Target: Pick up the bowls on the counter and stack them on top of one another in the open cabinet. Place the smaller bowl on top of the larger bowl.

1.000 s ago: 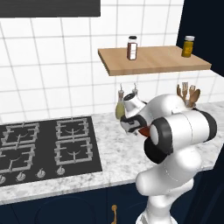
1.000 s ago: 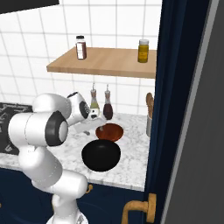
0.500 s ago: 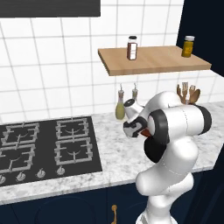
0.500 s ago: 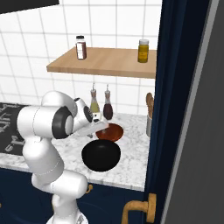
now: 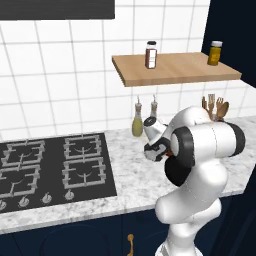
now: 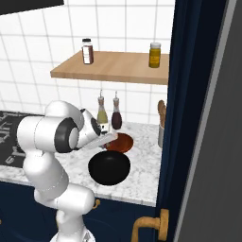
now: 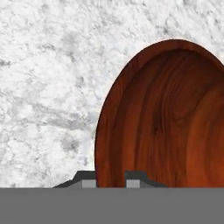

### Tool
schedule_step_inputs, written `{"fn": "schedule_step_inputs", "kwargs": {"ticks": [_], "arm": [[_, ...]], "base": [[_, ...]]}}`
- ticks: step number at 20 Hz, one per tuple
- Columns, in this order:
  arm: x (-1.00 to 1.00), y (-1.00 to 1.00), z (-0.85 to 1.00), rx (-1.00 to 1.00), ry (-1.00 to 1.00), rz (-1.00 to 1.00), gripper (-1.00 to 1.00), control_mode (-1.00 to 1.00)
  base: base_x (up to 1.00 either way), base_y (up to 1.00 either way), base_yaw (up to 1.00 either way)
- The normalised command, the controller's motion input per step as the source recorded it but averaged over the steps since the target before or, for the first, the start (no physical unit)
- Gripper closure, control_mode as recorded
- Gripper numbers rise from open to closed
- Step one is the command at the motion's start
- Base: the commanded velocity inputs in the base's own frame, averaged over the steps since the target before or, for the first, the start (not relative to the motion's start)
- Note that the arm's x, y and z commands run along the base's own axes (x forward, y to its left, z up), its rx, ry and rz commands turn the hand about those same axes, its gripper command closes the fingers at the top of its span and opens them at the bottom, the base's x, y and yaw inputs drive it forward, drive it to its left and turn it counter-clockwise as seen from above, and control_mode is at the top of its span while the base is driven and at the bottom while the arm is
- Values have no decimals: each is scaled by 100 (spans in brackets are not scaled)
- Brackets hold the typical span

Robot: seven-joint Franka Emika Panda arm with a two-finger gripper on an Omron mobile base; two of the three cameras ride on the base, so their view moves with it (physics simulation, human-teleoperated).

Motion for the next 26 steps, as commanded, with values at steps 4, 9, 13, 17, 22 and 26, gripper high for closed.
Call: {"fn": "schedule_step_inputs", "kwargs": {"ticks": [4,9,13,17,22,26], "arm": [[-58,17,89,-5,-31,12,100,-100],[-55,72,97,-1,-25,16,100,-100],[0,63,57,0,-20,15,100,-100],[-6,41,37,7,-14,15,100,-100],[-54,30,34,5,-15,7,100,-100],[-100,-5,-16,4,7,0,100,-100]], "base": [[0,0,0],[0,0,0],[0,0,0],[0,0,0],[0,0,0],[0,0,0]]}}
